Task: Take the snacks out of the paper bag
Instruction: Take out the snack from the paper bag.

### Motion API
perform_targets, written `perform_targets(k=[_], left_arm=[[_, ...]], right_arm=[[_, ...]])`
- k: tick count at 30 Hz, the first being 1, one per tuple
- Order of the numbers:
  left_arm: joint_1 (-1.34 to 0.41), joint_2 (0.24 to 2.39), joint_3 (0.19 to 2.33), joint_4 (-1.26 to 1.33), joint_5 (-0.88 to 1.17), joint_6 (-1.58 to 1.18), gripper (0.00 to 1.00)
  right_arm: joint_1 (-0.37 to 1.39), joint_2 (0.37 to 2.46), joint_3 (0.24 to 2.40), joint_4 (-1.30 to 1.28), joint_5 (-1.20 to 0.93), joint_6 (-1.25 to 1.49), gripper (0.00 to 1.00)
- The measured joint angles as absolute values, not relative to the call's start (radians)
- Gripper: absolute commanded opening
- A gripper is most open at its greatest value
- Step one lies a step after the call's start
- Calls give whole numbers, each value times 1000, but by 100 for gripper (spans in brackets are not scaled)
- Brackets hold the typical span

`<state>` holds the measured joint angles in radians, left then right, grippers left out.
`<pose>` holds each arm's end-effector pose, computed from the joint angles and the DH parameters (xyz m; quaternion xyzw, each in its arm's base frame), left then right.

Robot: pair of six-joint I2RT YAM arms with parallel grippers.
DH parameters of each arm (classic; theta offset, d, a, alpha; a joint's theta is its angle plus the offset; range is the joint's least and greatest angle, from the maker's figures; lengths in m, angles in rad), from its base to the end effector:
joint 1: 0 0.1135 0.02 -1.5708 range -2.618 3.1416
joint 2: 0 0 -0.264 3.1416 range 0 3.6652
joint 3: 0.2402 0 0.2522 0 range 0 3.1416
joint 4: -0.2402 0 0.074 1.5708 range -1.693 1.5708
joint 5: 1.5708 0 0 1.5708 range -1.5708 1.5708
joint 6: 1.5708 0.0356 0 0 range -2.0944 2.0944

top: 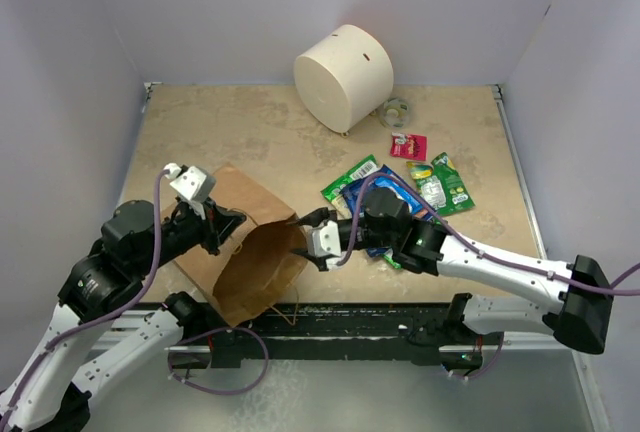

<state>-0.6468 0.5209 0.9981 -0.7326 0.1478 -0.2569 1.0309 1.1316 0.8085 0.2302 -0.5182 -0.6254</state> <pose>0.0660 -0.0564 0.3831 0.1972 0.7655 -0.3187 0.5229 0.1204 0.2351 0.3218 -0.6431 0.3561 0.3166 0.5996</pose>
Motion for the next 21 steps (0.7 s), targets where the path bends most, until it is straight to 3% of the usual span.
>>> perform_targets(k=[8,21], left_arm=[[-647,511,1006,-760,33,-291,0],[-647,471,1024,-749,-39,-304,0]], right_arm=[[1185,1329,891,314,-519,-807,41],[1245,1737,1077,469,-352,-979,42]])
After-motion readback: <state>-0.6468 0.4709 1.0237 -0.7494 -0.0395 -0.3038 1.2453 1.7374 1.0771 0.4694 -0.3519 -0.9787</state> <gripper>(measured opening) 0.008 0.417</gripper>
